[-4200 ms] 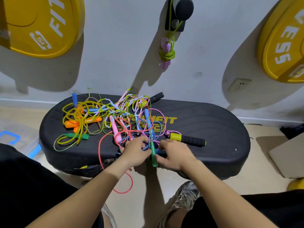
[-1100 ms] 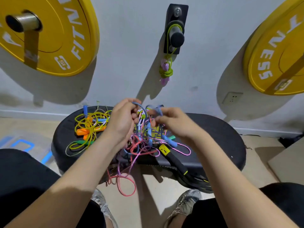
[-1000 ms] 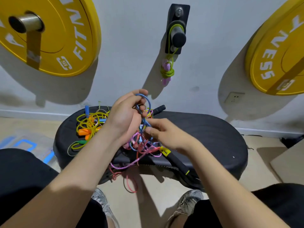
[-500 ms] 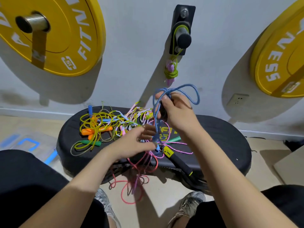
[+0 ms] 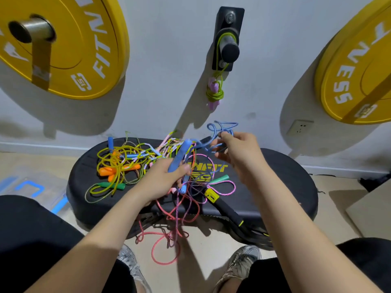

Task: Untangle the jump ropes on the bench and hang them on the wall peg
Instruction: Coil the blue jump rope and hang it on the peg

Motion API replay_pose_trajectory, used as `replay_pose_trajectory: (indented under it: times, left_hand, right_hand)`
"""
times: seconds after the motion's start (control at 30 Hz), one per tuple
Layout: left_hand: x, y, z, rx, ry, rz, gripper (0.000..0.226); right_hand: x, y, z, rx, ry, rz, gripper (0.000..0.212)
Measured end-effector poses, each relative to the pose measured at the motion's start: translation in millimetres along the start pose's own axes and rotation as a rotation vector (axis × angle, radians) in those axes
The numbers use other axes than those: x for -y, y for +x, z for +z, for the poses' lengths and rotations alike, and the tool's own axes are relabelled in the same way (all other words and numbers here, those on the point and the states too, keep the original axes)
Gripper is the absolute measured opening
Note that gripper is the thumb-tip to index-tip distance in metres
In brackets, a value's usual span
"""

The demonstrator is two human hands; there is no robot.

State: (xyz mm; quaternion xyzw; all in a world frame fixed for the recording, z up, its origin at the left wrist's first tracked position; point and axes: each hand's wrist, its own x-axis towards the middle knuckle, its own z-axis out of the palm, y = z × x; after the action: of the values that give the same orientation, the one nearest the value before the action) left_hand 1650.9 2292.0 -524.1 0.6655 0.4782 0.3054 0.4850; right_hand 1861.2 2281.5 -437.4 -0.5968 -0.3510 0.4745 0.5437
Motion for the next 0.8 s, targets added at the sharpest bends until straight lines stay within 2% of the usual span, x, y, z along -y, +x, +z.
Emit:
replay_pose_trajectory:
  times: [0.1, 0.2, 0.27, 0.37, 0.47, 0.63, 0.73, 0.8]
  left_hand:
    - [-36, 7, -3, -0.044, -0.165, 0.039, 0.026]
    - [-74, 12, -10, -0.064, -0.421, 0.078, 0.008]
    - [-98, 12, -12, -0.072, -0.527, 0.116, 0.009]
    - [-122, 15, -12, -0.093, -0.661, 0.115, 0.001]
    - [-124, 20, -11, -0.107, -0.721, 0.04, 0.006]
    - [-100, 21, -18, -0.105, -0.585, -0.069, 0.014]
    - [-95, 21, -27, -0.009, -0.583, -0.144, 0.019]
    - [-96, 25, -35, 0.03, -0.541, -0.158, 0.014]
  right_hand:
    - [6, 8, -4, 0.02, 0.15, 0.033, 0.024]
    - [8, 6, -2, 0.093, 0.303, 0.063, 0.022]
    - [4, -1, -1, 0.243, 0.255, 0.051, 0.022]
    - [-6, -17, 5, 0.592, 0.048, 0.06, 0.046]
    - [-12, -31, 12, 0.807, -0.072, 0.051, 0.041]
    - [-2, -37, 5, 0.824, -0.18, 0.032, 0.023]
    - [2, -39, 9, 0.677, -0.21, -0.046, 0.02]
    - [9, -36, 14, 0.495, -0.122, -0.082, 0.018]
